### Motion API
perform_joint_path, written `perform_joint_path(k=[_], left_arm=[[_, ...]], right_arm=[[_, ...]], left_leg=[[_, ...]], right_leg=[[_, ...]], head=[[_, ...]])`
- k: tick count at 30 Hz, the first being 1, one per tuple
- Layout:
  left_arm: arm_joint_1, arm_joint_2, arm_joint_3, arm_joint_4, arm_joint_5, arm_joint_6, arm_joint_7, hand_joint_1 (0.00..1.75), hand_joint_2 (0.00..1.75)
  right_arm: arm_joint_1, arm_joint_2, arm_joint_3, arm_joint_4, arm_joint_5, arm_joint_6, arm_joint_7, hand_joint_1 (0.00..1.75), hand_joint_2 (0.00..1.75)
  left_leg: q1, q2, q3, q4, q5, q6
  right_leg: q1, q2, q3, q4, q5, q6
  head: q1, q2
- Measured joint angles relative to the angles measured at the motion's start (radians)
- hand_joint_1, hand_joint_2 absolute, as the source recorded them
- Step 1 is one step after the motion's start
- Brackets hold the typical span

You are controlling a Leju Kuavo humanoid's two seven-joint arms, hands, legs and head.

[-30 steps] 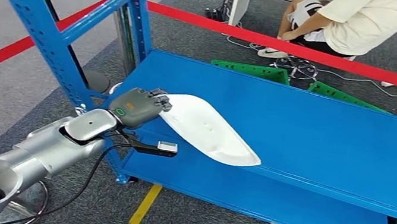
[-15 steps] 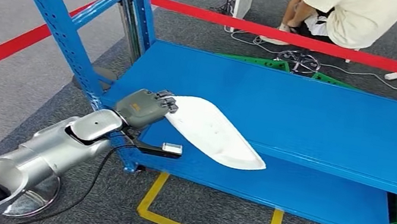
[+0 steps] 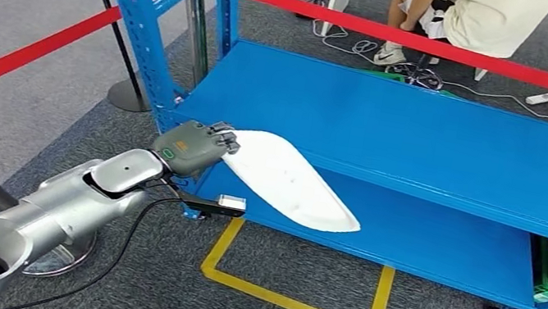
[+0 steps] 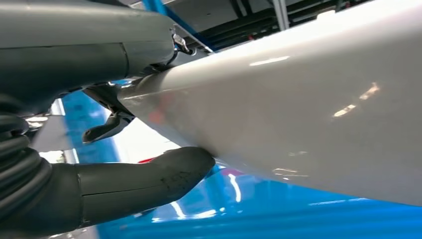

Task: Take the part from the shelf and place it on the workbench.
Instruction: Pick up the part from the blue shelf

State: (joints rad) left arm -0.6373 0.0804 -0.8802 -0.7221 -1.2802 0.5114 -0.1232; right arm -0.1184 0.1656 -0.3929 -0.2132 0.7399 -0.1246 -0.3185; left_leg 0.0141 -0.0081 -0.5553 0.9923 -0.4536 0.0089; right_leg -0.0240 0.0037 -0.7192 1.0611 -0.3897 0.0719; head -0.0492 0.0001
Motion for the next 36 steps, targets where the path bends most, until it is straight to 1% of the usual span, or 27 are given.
perform_joint_path(k=[2, 3, 4, 5, 6, 7, 9, 10, 11, 13, 14, 15, 17, 18, 19, 20, 21, 23, 25, 26, 27, 28, 31, 32, 33, 34, 36], left_arm=[[0.0, 0.0, 0.0, 0.0, 0.0, -0.001, 0.0, 1.69, 1.75], [0.001, 0.0, 0.0, 0.0, 0.0, -0.002, 0.0, 1.69, 1.75], [0.003, 0.0, 0.0, 0.0, 0.0, -0.002, 0.0, 1.69, 1.75], [0.004, 0.0, 0.0, 0.0, -0.001, -0.003, 0.0, 1.69, 1.75], [0.005, 0.0, 0.0, 0.0, -0.001, -0.003, 0.0, 1.69, 1.75], [0.005, 0.001, 0.0, 0.0, -0.001, -0.003, 0.0, 1.69, 1.75], [0.004, 0.001, 0.0, 0.0, -0.001, -0.003, 0.001, 1.69, 1.75], [0.004, 0.001, 0.0, 0.0, -0.001, -0.003, 0.001, 1.69, 1.75], [0.004, 0.001, 0.001, 0.0, -0.001, -0.003, 0.002, 1.69, 1.75], [0.003, 0.001, 0.0, 0.0, -0.001, -0.003, 0.002, 1.69, 1.75], [0.003, 0.002, 0.0, 0.0, -0.001, -0.003, 0.002, 1.69, 1.75], [0.003, 0.003, 0.0, 0.0, -0.001, -0.003, 0.002, 1.69, 1.75], [0.003, 0.004, 0.0, 0.0, -0.001, -0.003, 0.002, 1.69, 1.75], [0.003, 0.004, 0.0, 0.001, -0.002, -0.003, 0.002, 1.69, 1.75], [0.004, 0.004, 0.0, 0.001, -0.002, -0.003, 0.002, 1.69, 1.75], [0.004, 0.004, 0.0, 0.001, -0.002, -0.003, 0.002, 1.69, 1.75], [0.004, 0.003, 0.0, 0.001, -0.002, -0.003, 0.002, 1.69, 1.75], [0.003, 0.003, 0.0, 0.001, -0.003, -0.003, 0.002, 1.69, 1.75], [-0.001, 0.001, 0.0, 0.001, -0.004, -0.003, 0.002, 1.69, 1.75], [-0.002, 0.0, 0.0, 0.001, -0.005, -0.002, 0.002, 1.69, 1.75], [-0.003, 0.001, 0.0, 0.001, -0.006, -0.002, 0.002, 1.69, 1.75], [-0.002, 0.001, 0.0, 0.001, -0.007, -0.002, 0.003, 1.69, 1.75], [0.001, 0.003, 0.0, 0.001, -0.008, -0.001, 0.005, 1.69, 1.75], [0.001, 0.004, 0.0, 0.001, -0.008, 0.0, 0.006, 1.69, 1.75], [0.002, 0.005, 0.0, 0.001, -0.008, 0.001, 0.007, 1.69, 1.75], [0.003, 0.008, 0.0, 0.001, -0.008, 0.003, 0.008, 1.69, 1.75], [0.006, 0.013, 0.0, 0.001, -0.009, 0.005, 0.009, 1.69, 1.75]], right_arm=[[-0.001, 0.0, 0.0, 0.0, -0.003, 0.001, -0.003, 0.0, 0.0], [-0.002, 0.0, 0.0, 0.0, -0.005, 0.0, -0.003, 0.0, 0.0], [-0.003, 0.0, 0.0, 0.0, -0.007, 0.0, -0.003, 0.0, 0.0], [-0.003, 0.0, 0.0, 0.0, -0.009, 0.0, -0.003, 0.0, 0.0], [-0.003, 0.0, 0.0, 0.0, -0.01, -0.001, -0.003, 0.0, 0.0], [-0.004, 0.0, 0.0, 0.0, -0.01, -0.001, -0.003, 0.0, 0.0], [-0.009, 0.0, 0.0, -0.001, -0.011, -0.002, -0.003, 0.0, 0.0], [-0.011, 0.0, 0.0, -0.001, -0.011, -0.002, -0.002, 0.0, 0.0], [-0.013, 0.0, 0.0, -0.001, -0.011, -0.002, -0.001, 0.0, 0.0], [-0.013, 0.0, 0.0, -0.002, -0.01, -0.003, 0.001, 0.0, 0.0], [-0.013, 0.0, 0.0, -0.002, -0.01, -0.003, 0.003, 0.0, 0.0], [-0.013, 0.001, 0.0, -0.002, -0.01, -0.003, 0.004, 0.0, 0.0], [-0.013, 0.001, 0.0, -0.002, -0.01, -0.003, 0.007, 0.0, 0.0], [-0.012, 0.001, 0.0, -0.002, -0.01, -0.004, 0.008, 0.0, 0.0], [-0.011, 0.001, 0.0, -0.002, -0.01, -0.004, 0.008, 0.0, 0.0], [-0.011, 0.001, 0.0, -0.002, -0.01, -0.004, 0.009, 0.0, 0.0], [-0.01, 0.001, 0.0, -0.002, -0.01, -0.004, 0.009, 0.0, 0.0], [-0.01, 0.001, 0.0, -0.002, -0.01, -0.004, 0.009, 0.0, 0.0], [-0.011, 0.0, 0.0, -0.002, -0.01, -0.004, 0.009, 0.0, 0.0], [-0.011, 0.0, 0.0, -0.002, -0.01, -0.004, 0.009, 0.0, 0.0], [-0.01, 0.0, 0.0, -0.002, -0.009, -0.006, 0.01, 0.0, 0.0], [-0.009, 0.0, 0.0, -0.002, -0.006, -0.008, 0.012, 0.0, 0.0], [-0.007, 0.0, 0.001, -0.002, 0.009, -0.027, 0.022, 0.0, 0.0], [-0.008, 0.0, 0.003, -0.002, 0.015, -0.037, 0.028, 0.0, 0.0], [-0.008, 0.0, 0.005, -0.002, 0.021, -0.046, 0.034, 0.0, 0.0], [-0.008, 0.001, 0.006, -0.002, 0.026, -0.054, 0.039, 0.0, 0.0], [-0.008, 0.002, 0.009, -0.002, 0.031, -0.065, 0.047, 0.0, 0.0]], left_leg=[[-0.005, 0.0, -0.026, 0.001, 0.023, 0.009], [-0.008, 0.001, -0.041, 0.001, 0.035, 0.011], [-0.011, 0.001, -0.056, 0.001, 0.047, 0.012], [-0.014, 0.001, -0.071, 0.002, 0.059, 0.013], [-0.016, 0.001, -0.085, 0.002, 0.07, 0.012], [-0.017, 0.001, -0.098, 0.002, 0.082, 0.011], [-0.019, 0.0, -0.116, 0.003, 0.103, 0.005], [-0.018, 0.001, -0.12, 0.002, 0.113, 0.0], [-0.017, 0.001, -0.122, 0.0, 0.123, -0.006], [-0.014, 0.002, -0.125, -0.007, 0.137, -0.019], [-0.014, 0.001, -0.131, -0.001, 0.123, -0.025], [-0.014, 0.001, -0.142, 0.023, 0.09, -0.031], [-0.011, 0.001, -0.176, 0.13, -0.01, -0.042], [-0.009, 0.002, -0.192, 0.198, -0.046, -0.046], [-0.007, 0.002, -0.202, 0.253, -0.061, -0.05], [-0.005, 0.002, -0.198, 0.281, -0.055, -0.053], [-0.003, 0.002, -0.176, 0.273, -0.034, -0.056], [0.002, 0.003, -0.079, 0.165, -0.001, -0.061], [0.004, 0.003, 0.012, 0.04, -0.015, -0.057], [0.004, 0.003, 0.032, 0.006, -0.025, -0.05], [0.002, 0.002, 0.033, -0.007, -0.03, -0.043], [0.002, 0.002, 0.029, -0.008, -0.028, -0.037], [-0.002, 0.001, 0.022, -0.009, -0.017, -0.025], [-0.004, 0.0, 0.02, -0.009, -0.014, -0.021], [-0.006, 0.0, 0.017, -0.008, -0.011, -0.018], [-0.008, 0.001, 0.014, -0.007, -0.009, -0.016], [-0.012, 0.001, 0.006, -0.004, -0.006, -0.01]], right_leg=[[0.003, 0.0, -0.035, 0.137, -0.103, 0.001], [0.004, 0.0, -0.047, 0.206, -0.136, 0.0], [0.007, 0.0, -0.049, 0.254, -0.148, -0.002], [0.01, 0.0, -0.033, 0.265, -0.137, -0.006], [0.013, 0.0, 0.001, 0.24, -0.113, -0.012], [0.018, 0.001, 0.051, 0.185, -0.092, -0.019], [0.026, 0.001, 0.161, 0.04, -0.098, -0.032], [0.03, 0.002, 0.193, -0.013, -0.111, -0.036], [0.033, 0.003, 0.206, -0.043, -0.122, -0.04], [0.033, 0.003, 0.195, -0.055, -0.106, -0.05], [0.031, 0.002, 0.189, -0.057, -0.094, -0.057], [0.028, 0.001, 0.181, -0.061, -0.082, -0.064], [0.024, 0.0, 0.156, -0.064, -0.057, -0.07], [0.023, -0.001, 0.141, -0.064, -0.046, -0.07], [0.022, -0.002, 0.127, -0.063, -0.035, -0.068], [0.02, -0.003, 0.113, -0.063, -0.024, -0.066], [0.018, -0.003, 0.099, -0.062, -0.013, -0.063], [0.014, -0.003, 0.078, -0.059, 0.004, -0.053], [0.015, -0.001, 0.063, -0.053, 0.017, -0.04], [0.016, -0.001, 0.057, -0.051, 0.023, -0.034], [0.017, -0.001, 0.055, -0.051, 0.026, -0.034], [0.017, -0.001, 0.053, -0.053, 0.029, -0.041], [0.017, -0.003, 0.053, -0.061, 0.04, -0.084], [0.017, -0.003, 0.052, -0.064, 0.047, -0.088], [0.015, -0.004, 0.053, -0.069, 0.055, -0.084], [0.014, -0.004, 0.053, -0.074, 0.063, -0.074], [0.009, -0.005, 0.051, -0.084, 0.076, -0.044]], head=[[0.009, 0.0], [0.011, 0.0], [0.011, 0.0], [0.011, 0.0], [0.011, 0.0], [0.011, 0.0], [0.01, 0.0], [0.01, 0.0], [0.011, 0.0], [0.014, 0.0], [0.013, 0.0], [0.011, 0.0], [0.006, 0.0], [0.005, 0.0], [0.004, 0.0], [0.004, 0.0], [0.004, 0.0], [0.002, 0.0], [-0.001, 0.0], [-0.003, 0.0], [-0.003, 0.0], [-0.002, 0.0], [0.003, 0.0], [0.003, 0.0], [0.004, 0.0], [0.003, 0.0], [0.003, 0.0]])
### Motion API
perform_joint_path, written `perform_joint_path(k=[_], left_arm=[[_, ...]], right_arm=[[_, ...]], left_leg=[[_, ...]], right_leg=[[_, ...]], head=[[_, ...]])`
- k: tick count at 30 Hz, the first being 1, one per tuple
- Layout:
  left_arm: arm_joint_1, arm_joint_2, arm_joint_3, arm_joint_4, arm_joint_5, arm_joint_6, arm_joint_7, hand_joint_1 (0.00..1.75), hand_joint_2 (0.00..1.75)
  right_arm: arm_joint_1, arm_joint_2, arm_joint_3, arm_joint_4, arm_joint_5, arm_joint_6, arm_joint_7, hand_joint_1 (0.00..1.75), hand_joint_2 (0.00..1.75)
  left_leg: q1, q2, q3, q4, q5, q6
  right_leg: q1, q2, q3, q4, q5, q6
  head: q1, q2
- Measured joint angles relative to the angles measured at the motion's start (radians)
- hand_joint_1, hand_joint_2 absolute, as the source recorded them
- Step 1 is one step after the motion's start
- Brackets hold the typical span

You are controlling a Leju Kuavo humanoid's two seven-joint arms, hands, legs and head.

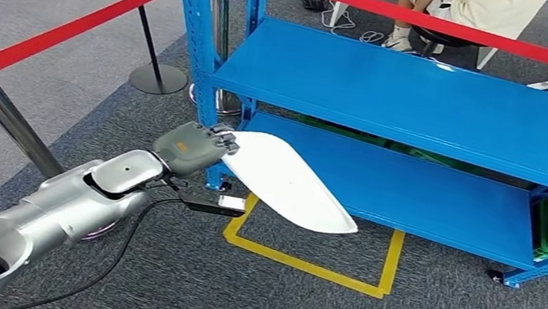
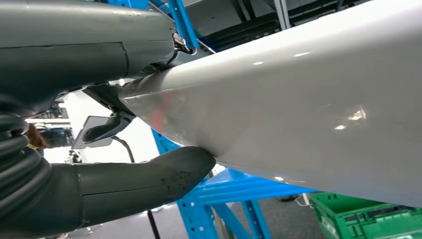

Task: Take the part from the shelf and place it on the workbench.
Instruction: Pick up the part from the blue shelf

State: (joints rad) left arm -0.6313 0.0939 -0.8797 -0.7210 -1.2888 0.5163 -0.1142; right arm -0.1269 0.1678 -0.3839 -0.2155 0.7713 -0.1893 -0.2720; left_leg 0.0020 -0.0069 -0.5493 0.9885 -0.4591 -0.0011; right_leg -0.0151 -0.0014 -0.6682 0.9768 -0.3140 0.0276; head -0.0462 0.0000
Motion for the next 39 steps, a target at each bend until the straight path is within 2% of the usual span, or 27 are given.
perform_joint_path(k=[2, 3, 6, 7, 9, 11, 12, 13, 14, 15, 17, 18, 19, 21, 22, 24, 26, 27, 28, 29, 31, 32, 34, 35, 37, 38, 39], left_arm=[[0.002, 0.006, 0.0, 0.0, 0.0, 0.001, 0.001, 1.69, 1.75], [0.003, 0.008, 0.0, 0.0, 0.0, 0.002, 0.001, 1.69, 1.75], [0.005, 0.014, 0.0, 0.0, -0.005, 0.003, 0.006, 1.69, 1.75], [0.004, 0.016, 0.0, 0.0, -0.01, 0.004, 0.008, 1.69, 1.75], [0.003, 0.019, 0.001, 0.0, -0.025, 0.007, 0.014, 1.69, 1.75], [0.003, 0.026, 0.0, 0.0, -0.04, 0.009, 0.016, 1.69, 1.75], [0.003, 0.031, 0.0, 0.0, -0.045, 0.009, 0.016, 1.69, 1.75], [0.002, 0.035, 0.0, -0.001, -0.052, 0.009, 0.016, 1.69, 1.75], [0.0, 0.04, 0.0, -0.002, -0.058, 0.008, 0.014, 1.69, 1.75], [-0.004, 0.045, 0.0, -0.004, -0.064, 0.007, 0.013, 1.69, 1.75], [-0.019, 0.053, 0.0, -0.013, -0.076, 0.004, 0.011, 1.69, 1.75], [-0.029, 0.057, -0.001, -0.019, -0.08, 0.003, 0.01, 1.69, 1.75], [-0.037, 0.062, -0.001, -0.025, -0.083, 0.001, 0.009, 1.69, 1.75], [-0.047, 0.074, -0.002, -0.034, -0.087, -0.001, 0.009, 1.69, 1.75], [-0.048, 0.079, -0.002, -0.037, -0.088, -0.002, 0.008, 1.69, 1.75], [-0.053, 0.087, -0.003, -0.044, -0.091, -0.003, 0.008, 1.69, 1.75], [-0.06, 0.093, -0.006, -0.055, -0.094, -0.003, 0.009, 1.69, 1.75], [-0.062, 0.096, -0.008, -0.059, -0.095, -0.003, 0.009, 1.69, 1.75], [-0.062, 0.1, -0.009, -0.062, -0.097, -0.003, 0.009, 1.69, 1.75], [-0.062, 0.104, -0.01, -0.065, -0.099, -0.003, 0.009, 1.69, 1.75], [-0.065, 0.112, -0.01, -0.072, -0.102, -0.004, 0.009, 1.69, 1.75], [-0.069, 0.114, -0.01, -0.076, -0.103, -0.004, 0.009, 1.69, 1.75], [-0.078, 0.116, -0.01, -0.084, -0.104, -0.004, 0.009, 1.69, 1.75], [-0.081, 0.117, -0.01, -0.087, -0.104, -0.004, 0.009, 1.69, 1.75], [-0.08, 0.122, -0.011, -0.09, -0.105, -0.004, 0.009, 1.69, 1.75], [-0.08, 0.124, -0.011, -0.091, -0.106, -0.004, 0.009, 1.69, 1.75], [-0.08, 0.125, -0.011, -0.092, -0.106, -0.004, 0.009, 1.69, 1.75]], right_arm=[[0.0, 0.002, 0.004, 0.0, 0.005, -0.007, 0.005, 0.0, 0.0], [0.0, 0.004, 0.007, 0.0, 0.007, -0.011, 0.007, 0.0, 0.0], [-0.001, 0.007, 0.016, 0.0, 0.015, -0.023, 0.014, 0.0, 0.0], [-0.001, 0.008, 0.019, 0.0, 0.019, -0.027, 0.017, 0.0, 0.0], [-0.001, 0.009, 0.024, 0.0, 0.026, -0.034, 0.023, 0.0, 0.0], [-0.002, 0.009, 0.028, 0.0, 0.03, -0.038, 0.027, 0.0, 0.0], [-0.002, 0.009, 0.031, 0.0, 0.032, -0.041, 0.029, 0.0, 0.0], [-0.002, 0.01, 0.034, 0.0, 0.034, -0.043, 0.032, 0.0, 0.0], [-0.002, 0.01, 0.037, 0.0, 0.036, -0.046, 0.034, 0.0, 0.0], [-0.002, 0.01, 0.04, 0.0, 0.038, -0.049, 0.035, 0.0, 0.0], [-0.004, 0.01, 0.044, 0.0, 0.041, -0.052, 0.036, 0.0, 0.0], [-0.004, 0.011, 0.046, 0.0, 0.041, -0.052, 0.036, 0.0, 0.0], [-0.005, 0.012, 0.047, 0.0, 0.041, -0.052, 0.036, 0.0, 0.0], [-0.006, 0.013, 0.048, 0.0, 0.041, -0.052, 0.036, 0.0, 0.0], [-0.007, 0.014, 0.048, 0.0, 0.041, -0.052, 0.036, 0.0, 0.0], [-0.009, 0.016, 0.049, 0.0, 0.041, -0.052, 0.035, 0.0, 0.0], [-0.009, 0.017, 0.049, 0.0, 0.04, -0.052, 0.035, 0.0, 0.0], [-0.008, 0.017, 0.049, 0.0, 0.038, -0.051, 0.035, 0.0, 0.0], [-0.007, 0.017, 0.049, 0.0, 0.037, -0.051, 0.035, 0.0, 0.0], [-0.006, 0.017, 0.049, 0.0, 0.036, -0.05, 0.035, 0.0, 0.0], [-0.007, 0.017, 0.049, 0.0, 0.034, -0.05, 0.034, 0.0, 0.0], [-0.008, 0.017, 0.049, 0.0, 0.034, -0.05, 0.034, 0.0, 0.0], [-0.009, 0.017, 0.049, 0.0, 0.033, -0.05, 0.033, 0.0, 0.0], [-0.009, 0.017, 0.049, 0.0, 0.032, -0.05, 0.033, 0.0, 0.0], [-0.009, 0.017, 0.049, 0.0, 0.032, -0.05, 0.033, 0.0, 0.0], [-0.01, 0.017, 0.049, 0.0, 0.032, -0.05, 0.032, 0.0, 0.0], [-0.01, 0.018, 0.05, 0.0, 0.031, -0.049, 0.032, 0.0, 0.0]], left_leg=[[-0.003, 0.0, -0.008, 0.002, 0.004, 0.005], [-0.005, 0.0, -0.011, 0.004, 0.005, 0.007], [-0.005, -0.001, -0.018, 0.002, 0.014, 0.016], [-0.003, -0.003, -0.018, -0.002, 0.019, 0.02], [0.003, -0.007, -0.019, -0.009, 0.03, 0.026], [0.004, -0.013, -0.024, -0.009, 0.035, 0.026], [0.005, -0.018, -0.027, -0.009, 0.037, 0.024], [0.005, -0.024, -0.03, -0.009, 0.039, 0.021], [0.007, -0.031, -0.032, -0.008, 0.041, 0.017], [0.009, -0.04, -0.033, -0.007, 0.043, 0.013], [0.013, -0.059, -0.038, -0.003, 0.044, -0.001], [0.016, -0.069, -0.043, -0.001, 0.046, -0.01], [0.018, -0.078, -0.049, 0.0, 0.049, -0.019], [0.023, -0.094, -0.056, -0.005, 0.057, -0.035], [0.024, -0.092, -0.058, -0.004, 0.056, -0.041], [0.022, -0.058, -0.083, 0.043, 0.024, -0.049], [0.019, -0.017, -0.143, 0.169, -0.04, -0.053], [0.019, -0.01, -0.173, 0.233, -0.065, -0.054], [0.019, -0.007, -0.191, 0.272, -0.074, -0.054], [0.018, -0.005, -0.19, 0.275, -0.065, -0.052], [0.014, 0.016, -0.132, 0.176, -0.007, -0.046], [0.008, 0.048, -0.093, 0.106, 0.018, -0.042], [0.0, 0.092, -0.049, 0.017, 0.042, -0.032], [-0.004, 0.097, -0.047, 0.004, 0.041, -0.027], [-0.003, 0.067, -0.053, 0.002, 0.048, -0.014], [-0.001, 0.053, -0.055, 0.001, 0.051, -0.008], [0.002, 0.04, -0.056, -0.001, 0.055, -0.002]], right_leg=[[-0.005, 0.0, -0.004, -0.005, 0.007, 0.024], [-0.007, -0.001, -0.006, -0.006, 0.01, 0.032], [-0.01, -0.003, -0.01, -0.01, 0.016, 0.046], [-0.01, -0.004, -0.015, -0.005, 0.009, 0.049], [-0.009, -0.003, -0.045, 0.065, -0.045, 0.05], [-0.009, -0.002, -0.098, 0.214, -0.129, 0.049], [-0.009, -0.002, -0.118, 0.277, -0.157, 0.049], [-0.009, -0.002, -0.123, 0.31, -0.169, 0.049], [-0.009, -0.001, -0.107, 0.299, -0.163, 0.048], [-0.01, 0.004, -0.07, 0.248, -0.143, 0.048], [-0.016, 0.04, 0.019, 0.111, -0.115, 0.047], [-0.017, 0.056, 0.048, 0.066, -0.111, 0.045], [-0.016, 0.065, 0.06, 0.048, -0.115, 0.041], [-0.011, 0.052, 0.059, 0.051, -0.115, 0.026], [-0.01, 0.043, 0.059, 0.051, -0.114, 0.018], [-0.011, 0.023, 0.058, 0.047, -0.109, 0.003], [-0.006, 0.0, 0.056, 0.046, -0.108, -0.007], [-0.004, -0.012, 0.055, 0.046, -0.108, -0.009], [-0.002, -0.025, 0.054, 0.046, -0.108, -0.01], [0.0, -0.037, 0.053, 0.046, -0.108, -0.011], [0.003, -0.06, 0.054, 0.046, -0.108, -0.011], [0.007, -0.072, 0.055, 0.047, -0.108, -0.009], [0.015, -0.094, 0.055, 0.05, -0.11, -0.002], [0.019, -0.107, 0.055, 0.05, -0.11, 0.002], [0.018, -0.125, 0.056, 0.049, -0.113, 0.011], [0.016, -0.112, 0.051, 0.061, -0.124, 0.016], [0.013, -0.087, 0.038, 0.091, -0.146, 0.021]], head=[[0.0, 0.0], [-0.001, 0.0], [-0.001, 0.0], [-0.001, 0.0], [0.003, 0.0], [0.007, 0.0], [0.007, 0.0], [0.007, 0.0], [0.008, 0.0], [0.007, 0.0], [0.007, 0.0], [0.007, 0.0], [0.007, 0.0], [0.006, 0.0], [0.006, 0.0], [-0.002, 0.0], [-0.01, 0.0], [-0.012, 0.0], [-0.013, 0.0], [-0.014, 0.0], [-0.015, 0.0], [-0.017, 0.0], [-0.019, 0.0], [-0.019, 0.0], [-0.016, 0.0], [-0.015, 0.0], [-0.014, 0.0]])
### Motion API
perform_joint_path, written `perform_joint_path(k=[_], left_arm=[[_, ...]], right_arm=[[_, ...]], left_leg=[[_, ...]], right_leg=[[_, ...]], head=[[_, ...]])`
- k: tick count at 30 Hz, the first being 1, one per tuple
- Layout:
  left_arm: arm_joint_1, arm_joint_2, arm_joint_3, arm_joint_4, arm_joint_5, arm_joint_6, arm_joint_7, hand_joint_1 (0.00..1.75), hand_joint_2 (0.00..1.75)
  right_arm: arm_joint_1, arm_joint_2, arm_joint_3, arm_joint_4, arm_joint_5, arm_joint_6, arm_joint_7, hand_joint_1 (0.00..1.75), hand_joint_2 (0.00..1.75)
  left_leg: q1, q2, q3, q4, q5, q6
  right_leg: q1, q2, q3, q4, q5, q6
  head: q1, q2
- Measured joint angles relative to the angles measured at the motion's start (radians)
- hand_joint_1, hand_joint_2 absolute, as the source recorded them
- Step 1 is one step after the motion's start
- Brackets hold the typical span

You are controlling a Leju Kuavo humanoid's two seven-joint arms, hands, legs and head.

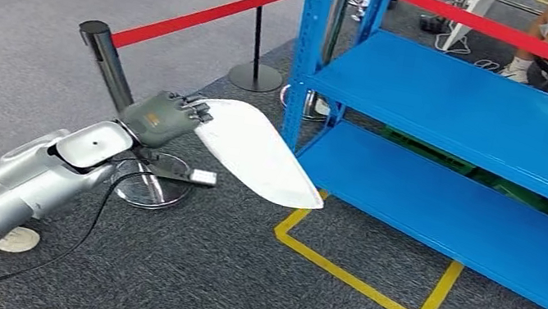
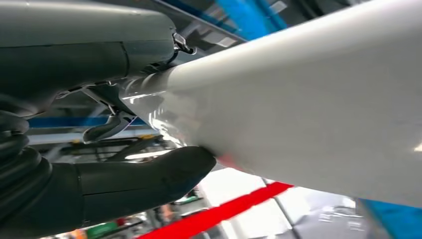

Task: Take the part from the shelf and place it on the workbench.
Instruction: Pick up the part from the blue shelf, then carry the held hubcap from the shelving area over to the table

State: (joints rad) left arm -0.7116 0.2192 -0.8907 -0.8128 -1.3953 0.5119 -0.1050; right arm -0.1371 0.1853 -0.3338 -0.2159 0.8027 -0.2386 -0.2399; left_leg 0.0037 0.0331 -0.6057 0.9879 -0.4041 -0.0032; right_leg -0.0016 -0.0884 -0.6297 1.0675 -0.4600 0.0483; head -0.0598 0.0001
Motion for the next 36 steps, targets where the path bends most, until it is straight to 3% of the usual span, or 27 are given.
perform_joint_path(k=[2, 4, 5, 6, 7, 9, 11, 13, 15, 17, 19, 20, 21, 22, 24, 26, 28, 29, 31, 32, 34, 35, 36], left_arm=[[-0.001, 0.001, -0.001, -0.003, -0.001, 0.0, 0.0, 1.69, 1.75], [0.0, 0.0, -0.005, -0.003, -0.002, -0.001, 0.0, 1.69, 1.75], [0.002, 0.0, -0.008, -0.003, -0.002, -0.001, 0.0, 1.69, 1.75], [0.002, 0.0, -0.011, -0.003, -0.004, -0.001, 0.0, 1.69, 1.75], [0.002, 0.001, -0.012, -0.003, -0.006, -0.001, 0.0, 1.69, 1.75], [-0.002, 0.003, -0.014, -0.004, -0.008, -0.002, 0.0, 1.69, 1.75], [-0.005, 0.006, -0.014, -0.006, -0.009, -0.002, 0.0, 1.69, 1.75], [-0.004, 0.012, -0.015, -0.007, -0.009, -0.002, -0.001, 1.69, 1.75], [-0.004, 0.018, -0.015, -0.008, -0.009, -0.003, -0.001, 1.69, 1.75], [-0.008, 0.018, -0.016, -0.01, -0.009, -0.003, -0.001, 1.69, 1.75], [-0.008, 0.018, -0.019, -0.011, -0.009, -0.003, -0.001, 1.69, 1.75], [-0.006, 0.019, -0.02, -0.011, -0.009, -0.003, -0.001, 1.69, 1.75], [-0.005, 0.019, -0.021, -0.011, -0.009, -0.003, -0.001, 1.69, 1.75], [-0.005, 0.02, -0.021, -0.011, -0.009, -0.003, -0.001, 1.69, 1.75], [-0.008, 0.02, -0.02, -0.011, -0.009, -0.003, -0.001, 1.69, 1.75], [-0.011, 0.02, -0.02, -0.012, -0.009, -0.003, -0.001, 1.69, 1.75], [-0.009, 0.022, -0.02, -0.014, -0.009, -0.003, -0.001, 1.69, 1.75], [-0.008, 0.023, -0.02, -0.014, -0.009, -0.003, -0.001, 1.69, 1.75], [-0.01, 0.023, -0.02, -0.015, -0.009, -0.003, -0.001, 1.69, 1.75], [-0.011, 0.022, -0.02, -0.015, -0.009, -0.003, -0.001, 1.69, 1.75], [-0.011, 0.02, -0.022, -0.016, -0.009, -0.004, -0.003, 1.69, 1.75], [-0.009, 0.02, -0.023, -0.017, -0.008, -0.005, -0.004, 1.69, 1.75], [-0.009, 0.02, -0.024, -0.018, -0.008, -0.006, -0.006, 1.69, 1.75]], right_arm=[[0.003, 0.0, 0.001, 0.0, -0.001, 0.001, -0.001, 0.0, 0.0], [0.006, 0.0, 0.003, 0.0, -0.004, 0.003, -0.001, 0.0, 0.0], [0.007, 0.0, 0.003, 0.0, -0.005, 0.005, -0.001, 0.0, 0.0], [0.006, 0.0, 0.003, 0.0, -0.007, 0.007, -0.002, 0.0, 0.0], [0.006, 0.0, 0.003, 0.0, -0.008, 0.008, -0.004, 0.0, 0.0], [0.004, 0.0, 0.003, 0.0, -0.009, 0.011, -0.006, 0.0, 0.0], [0.003, 0.0, 0.003, 0.0, -0.01, 0.013, -0.007, 0.0, 0.0], [0.002, 0.0, 0.004, 0.0, -0.01, 0.015, -0.008, 0.0, 0.0], [-0.001, 0.002, 0.004, 0.0, -0.01, 0.015, -0.009, 0.0, 0.0], [-0.001, 0.002, 0.004, 0.0, -0.01, 0.015, -0.009, 0.0, 0.0], [0.002, 0.002, 0.004, 0.0, -0.01, 0.015, -0.009, 0.0, 0.0], [0.002, 0.002, 0.004, 0.0, -0.01, 0.015, -0.009, 0.0, 0.0], [0.002, 0.002, 0.004, 0.0, -0.01, 0.015, -0.009, 0.0, 0.0], [0.002, 0.002, 0.004, 0.0, -0.01, 0.015, -0.009, 0.0, 0.0], [0.0, 0.002, 0.004, 0.0, -0.01, 0.015, -0.009, 0.0, 0.0], [0.0, 0.002, 0.004, 0.0, -0.01, 0.015, -0.009, 0.0, 0.0], [0.0, 0.002, 0.004, 0.0, -0.01, 0.016, -0.009, 0.0, 0.0], [-0.001, 0.003, 0.004, 0.0, -0.01, 0.016, -0.009, 0.0, 0.0], [-0.001, 0.003, 0.004, 0.0, -0.011, 0.016, -0.009, 0.0, 0.0], [0.0, 0.003, 0.004, 0.0, -0.011, 0.017, -0.01, 0.0, 0.0], [0.003, 0.002, 0.004, 0.0, -0.014, 0.018, -0.01, 0.0, 0.0], [0.004, 0.002, 0.004, 0.0, -0.015, 0.019, -0.01, 0.0, 0.0], [0.004, 0.002, 0.004, 0.0, -0.016, 0.02, -0.01, 0.0, 0.0]], left_leg=[[0.003, -0.027, -0.003, -0.001, 0.004, 0.007], [0.003, -0.057, -0.006, 0.0, 0.006, 0.01], [0.004, -0.073, -0.007, 0.0, 0.007, 0.01], [0.004, -0.089, -0.007, 0.0, 0.007, 0.009], [0.005, -0.104, -0.006, 0.001, 0.008, 0.008], [0.006, -0.132, -0.01, 0.004, 0.009, 0.0], [0.008, -0.155, -0.018, 0.004, 0.015, -0.013], [0.012, -0.17, -0.026, 0.0, 0.021, -0.027], [0.009, -0.13, -0.04, 0.024, 0.004, -0.038], [0.006, -0.066, -0.091, 0.129, -0.053, -0.045], [0.007, -0.046, -0.155, 0.26, -0.104, -0.05], [0.007, -0.044, -0.169, 0.287, -0.105, -0.051], [0.007, -0.042, -0.163, 0.275, -0.088, -0.051], [0.007, -0.035, -0.137, 0.225, -0.056, -0.05], [0.001, 0.01, -0.062, 0.085, 0.002, -0.045], [-0.005, 0.039, -0.025, 0.01, 0.019, -0.033], [-0.007, 0.019, -0.028, 0.004, 0.018, -0.018], [-0.006, 0.006, -0.029, 0.002, 0.019, -0.012], [-0.001, -0.018, -0.028, 0.0, 0.022, 0.001], [0.001, -0.03, -0.028, 0.0, 0.023, 0.006], [0.001, -0.057, -0.028, 0.0, 0.023, 0.01], [0.001, -0.072, -0.028, 0.0, 0.024, 0.01], [0.002, -0.087, -0.028, 0.001, 0.024, 0.01]], right_leg=[[-0.003, 0.062, -0.051, 0.121, -0.066, 0.005], [-0.002, 0.085, -0.104, 0.239, -0.11, 0.006], [-0.002, 0.088, -0.112, 0.254, -0.107, 0.006], [-0.002, 0.091, -0.099, 0.227, -0.084, 0.004], [-0.004, 0.099, -0.07, 0.167, -0.049, 0.002], [-0.011, 0.142, -0.004, 0.029, 0.004, -0.001], [-0.015, 0.17, 0.028, -0.03, 0.013, -0.005], [-0.013, 0.154, 0.031, -0.034, 0.014, -0.014], [-0.013, 0.133, 0.034, -0.041, 0.019, -0.028], [-0.012, 0.108, 0.035, -0.044, 0.02, -0.037], [-0.011, 0.08, 0.035, -0.044, 0.018, -0.04], [-0.011, 0.066, 0.035, -0.044, 0.017, -0.04], [-0.01, 0.052, 0.036, -0.044, 0.016, -0.04], [-0.01, 0.039, 0.038, -0.044, 0.014, -0.039], [-0.006, 0.015, 0.043, -0.042, 0.007, -0.032], [0.002, -0.006, 0.045, -0.041, 0.002, -0.023], [0.005, -0.029, 0.049, -0.044, -0.002, -0.015], [0.003, -0.021, 0.048, -0.038, -0.009, -0.011], [-0.002, 0.029, 0.022, 0.022, -0.048, -0.004], [-0.003, 0.061, -0.008, 0.084, -0.078, -0.002], [-0.003, 0.085, -0.075, 0.218, -0.127, -0.002], [-0.003, 0.088, -0.097, 0.252, -0.13, -0.002], [-0.003, 0.089, -0.103, 0.25, -0.114, -0.002]], head=[[0.005, 0.0], [0.009, 0.0], [0.01, 0.0], [0.01, 0.0], [0.011, 0.0], [0.012, 0.0], [0.012, 0.0], [0.012, 0.0], [0.006, 0.0], [-0.002, 0.0], [-0.004, 0.0], [-0.004, 0.0], [-0.005, 0.0], [-0.005, 0.0], [-0.009, 0.0], [-0.011, 0.0], [-0.008, 0.0], [-0.007, 0.0], [-0.004, 0.0], [-0.002, 0.0], [0.002, 0.0], [0.002, 0.0], [0.003, 0.0]])
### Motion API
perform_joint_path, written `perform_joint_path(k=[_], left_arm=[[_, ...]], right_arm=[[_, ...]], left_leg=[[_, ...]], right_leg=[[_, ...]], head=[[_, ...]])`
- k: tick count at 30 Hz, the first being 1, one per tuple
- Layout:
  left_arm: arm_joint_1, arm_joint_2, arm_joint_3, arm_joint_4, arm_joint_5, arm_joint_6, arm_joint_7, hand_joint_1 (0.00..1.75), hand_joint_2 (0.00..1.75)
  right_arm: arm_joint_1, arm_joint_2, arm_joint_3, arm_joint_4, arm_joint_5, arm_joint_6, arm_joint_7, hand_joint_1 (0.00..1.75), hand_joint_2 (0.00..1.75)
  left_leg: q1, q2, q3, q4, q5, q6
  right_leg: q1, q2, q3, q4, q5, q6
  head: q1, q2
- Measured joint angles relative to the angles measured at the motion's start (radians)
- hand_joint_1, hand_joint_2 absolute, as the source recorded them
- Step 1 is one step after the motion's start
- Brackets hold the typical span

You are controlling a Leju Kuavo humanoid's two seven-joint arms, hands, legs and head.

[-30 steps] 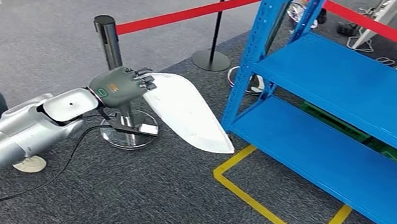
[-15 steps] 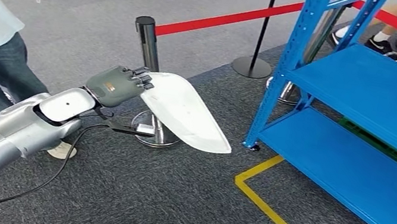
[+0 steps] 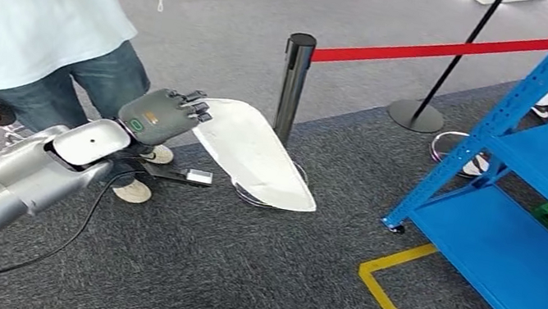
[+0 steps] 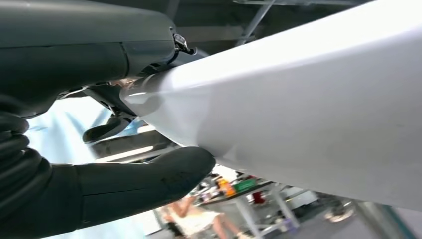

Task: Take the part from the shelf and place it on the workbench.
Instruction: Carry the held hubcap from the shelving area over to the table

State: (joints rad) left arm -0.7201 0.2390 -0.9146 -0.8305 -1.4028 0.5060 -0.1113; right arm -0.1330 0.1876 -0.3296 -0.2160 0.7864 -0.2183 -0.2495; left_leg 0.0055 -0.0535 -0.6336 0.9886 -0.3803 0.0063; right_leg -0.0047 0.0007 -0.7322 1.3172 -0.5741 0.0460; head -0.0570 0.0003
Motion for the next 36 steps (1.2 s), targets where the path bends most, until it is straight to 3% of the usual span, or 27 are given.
perform_joint_path(k=[2, 4, 6, 7, 8, 10, 12, 14, 15, 17, 19, 21, 23, 24, 25, 27, 29, 30, 31, 32, 34, 36], left_arm=[[0.001, 0.0, 0.0, -0.005, 0.003, -0.003, -0.003, 1.69, 1.75], [-0.001, 0.001, 0.0, -0.012, 0.006, -0.004, -0.006, 1.69, 1.75], [-0.001, 0.003, -0.002, -0.019, 0.01, -0.004, -0.01, 1.69, 1.75], [0.001, 0.006, -0.003, -0.022, 0.014, -0.005, -0.012, 1.69, 1.75], [0.004, 0.009, -0.004, -0.026, 0.02, -0.004, -0.016, 1.69, 1.75], [0.009, 0.012, -0.007, -0.039, 0.035, -0.004, -0.022, 1.69, 1.75], [0.01, 0.012, -0.011, -0.055, 0.043, -0.004, -0.027, 1.69, 1.75], [0.013, 0.01, -0.017, -0.065, 0.045, -0.004, -0.028, 1.69, 1.75], [0.016, 0.01, -0.019, -0.067, 0.045, -0.005, -0.029, 1.69, 1.75], [0.02, 0.01, -0.02, -0.07, 0.045, -0.005, -0.029, 1.69, 1.75], [0.018, 0.009, -0.02, -0.077, 0.046, -0.005, -0.029, 1.69, 1.75], [0.014, 0.008, -0.02, -0.086, 0.049, -0.006, -0.029, 1.69, 1.75], [0.013, 0.009, -0.021, -0.093, 0.052, -0.009, -0.029, 1.69, 1.75], [0.013, 0.01, -0.022, -0.097, 0.053, -0.01, -0.029, 1.69, 1.75], [0.012, 0.01, -0.022, -0.103, 0.054, -0.013, -0.029, 1.69, 1.75], [0.007, 0.007, -0.024, -0.115, 0.055, -0.018, -0.029, 1.69, 1.75], [0.007, 0.002, -0.029, -0.125, 0.057, -0.027, -0.031, 1.69, 1.75], [0.01, 0.002, -0.033, -0.131, 0.059, -0.031, -0.032, 1.69, 1.75], [0.014, 0.003, -0.037, -0.138, 0.062, -0.036, -0.032, 1.69, 1.75], [0.021, 0.007, -0.039, -0.149, 0.067, -0.039, -0.029, 1.69, 1.75], [0.042, 0.021, -0.041, -0.181, 0.075, -0.042, -0.018, 1.69, 1.75], [0.072, 0.041, -0.041, -0.214, 0.078, -0.042, -0.001, 1.69, 1.75]], right_arm=[[-0.001, 0.0, 0.0, 0.0, -0.002, 0.001, 0.0, 0.0, 0.0], [-0.001, 0.0, 0.0, 0.0, -0.003, 0.003, 0.0, 0.0, 0.0], [0.0, 0.0, 0.0, 0.0, -0.004, 0.005, 0.001, 0.0, 0.0], [0.0, 0.0, 0.0, 0.0, -0.005, 0.007, 0.002, 0.0, 0.0], [0.0, 0.0, 0.0, 0.0, -0.007, 0.008, 0.004, 0.0, 0.0], [0.003, -0.001, 0.0, 0.0, -0.012, 0.011, 0.008, 0.0, 0.0], [0.013, -0.005, 0.0, 0.0, -0.017, 0.012, 0.011, 0.0, 0.0], [0.025, -0.01, -0.001, 0.0, -0.019, 0.012, 0.012, 0.0, 0.0], [0.028, -0.012, -0.001, 0.0, -0.019, 0.012, 0.012, 0.0, 0.0], [0.029, -0.013, -0.001, 0.0, -0.019, 0.012, 0.012, 0.0, 0.0], [0.028, -0.014, -0.001, 0.0, -0.019, 0.012, 0.012, 0.0, 0.0], [0.028, -0.015, -0.001, 0.0, -0.019, 0.012, 0.011, 0.0, 0.0], [0.028, -0.015, -0.001, 0.0, -0.022, 0.01, 0.007, 0.0, 0.0], [0.027, -0.015, -0.001, 0.0, -0.025, 0.008, 0.005, 0.0, 0.0], [0.026, -0.015, -0.001, 0.0, -0.028, 0.004, 0.002, 0.0, 0.0], [0.029, -0.016, -0.001, 0.0, -0.034, -0.003, -0.002, 0.0, 0.0], [0.036, -0.017, -0.001, 0.0, -0.04, -0.016, -0.004, 0.0, 0.0], [0.04, -0.018, -0.001, 0.0, -0.042, -0.026, -0.005, 0.0, 0.0], [0.044, -0.018, -0.002, 0.0, -0.043, -0.038, -0.004, 0.0, 0.0], [0.049, -0.018, -0.002, 0.0, -0.042, -0.053, -0.003, 0.0, 0.0], [0.063, -0.018, -0.002, 0.002, -0.039, -0.086, -0.003, 0.0, 0.0], [0.082, -0.019, -0.004, 0.006, -0.04, -0.111, -0.004, 0.0, 0.0]], left_leg=[[0.003, -0.03, 0.001, 0.002, 0.0, -0.003], [0.004, -0.057, -0.004, 0.007, 0.001, -0.013], [0.008, -0.081, -0.014, 0.007, 0.007, -0.028], [0.011, -0.092, -0.017, 0.004, 0.012, -0.035], [0.012, -0.086, -0.019, 0.003, 0.013, -0.041], [0.007, -0.032, -0.039, 0.039, -0.012, -0.048], [0.004, 0.027, -0.09, 0.147, -0.072, -0.053], [0.005, 0.039, -0.141, 0.256, -0.114, -0.055], [0.005, 0.041, -0.146, 0.27, -0.111, -0.054], [0.004, 0.057, -0.099, 0.195, -0.063, -0.051], [-0.003, 0.112, -0.027, 0.071, -0.02, -0.044], [-0.01, 0.139, 0.002, 0.014, -0.012, -0.033], [-0.012, 0.112, 0.0, 0.008, -0.01, -0.02], [-0.01, 0.099, 0.001, 0.006, -0.009, -0.015], [-0.007, 0.086, 0.001, 0.004, -0.007, -0.009], [-0.004, 0.06, 0.002, 0.003, -0.006, 0.0], [-0.004, 0.029, 0.002, 0.003, -0.006, 0.005], [-0.004, 0.012, 0.002, 0.003, -0.006, 0.005], [-0.003, -0.004, 0.002, 0.004, -0.005, 0.005], [-0.003, -0.019, 0.003, 0.005, -0.006, 0.004], [-0.001, -0.046, 0.003, 0.007, -0.006, -0.003], [0.0, -0.066, 0.0, 0.008, -0.004, -0.015]], right_leg=[[-0.004, 0.02, 0.043, -0.11, 0.072, -0.001], [-0.013, 0.073, 0.101, -0.234, 0.12, 0.0], [-0.015, 0.096, 0.121, -0.272, 0.125, -0.003], [-0.013, 0.085, 0.123, -0.273, 0.127, -0.008], [-0.013, 0.074, 0.124, -0.275, 0.13, -0.014], [-0.013, 0.049, 0.128, -0.282, 0.135, -0.026], [-0.009, 0.021, 0.129, -0.285, 0.136, -0.034], [-0.006, -0.01, 0.128, -0.285, 0.134, -0.038], [-0.005, -0.025, 0.128, -0.285, 0.134, -0.038], [-0.005, -0.052, 0.129, -0.285, 0.132, -0.037], [0.001, -0.074, 0.131, -0.283, 0.127, -0.03], [0.008, -0.098, 0.135, -0.282, 0.122, -0.021], [0.009, -0.119, 0.138, -0.285, 0.117, -0.012], [0.006, -0.11, 0.137, -0.278, 0.109, -0.007], [0.004, -0.087, 0.128, -0.256, 0.093, -0.002], [0.001, -0.026, 0.078, -0.143, 0.035, 0.003], [0.002, -0.002, 0.014, -0.014, -0.013, 0.003], [0.002, 0.0, 0.0, 0.007, -0.012, 0.002], [0.001, 0.003, 0.005, -0.013, 0.01, 0.001], [0.0, 0.009, 0.03, -0.07, 0.045, -0.001], [-0.008, 0.049, 0.098, -0.21, 0.104, -0.001], [-0.011, 0.076, 0.135, -0.274, 0.117, -0.004]], head=[[0.0, 0.0], [0.001, 0.0], [0.003, 0.0], [0.002, 0.0], [0.002, 0.0], [-0.006, 0.0], [-0.016, 0.0], [-0.017, 0.0], [-0.018, 0.0], [-0.02, 0.0], [-0.023, 0.0], [-0.022, 0.0], [-0.019, 0.0], [-0.019, 0.0], [-0.017, 0.0], [-0.011, 0.0], [-0.007, 0.0], [-0.005, 0.0], [-0.004, 0.0], [-0.003, 0.0], [-0.002, 0.0], [-0.001, 0.0]])
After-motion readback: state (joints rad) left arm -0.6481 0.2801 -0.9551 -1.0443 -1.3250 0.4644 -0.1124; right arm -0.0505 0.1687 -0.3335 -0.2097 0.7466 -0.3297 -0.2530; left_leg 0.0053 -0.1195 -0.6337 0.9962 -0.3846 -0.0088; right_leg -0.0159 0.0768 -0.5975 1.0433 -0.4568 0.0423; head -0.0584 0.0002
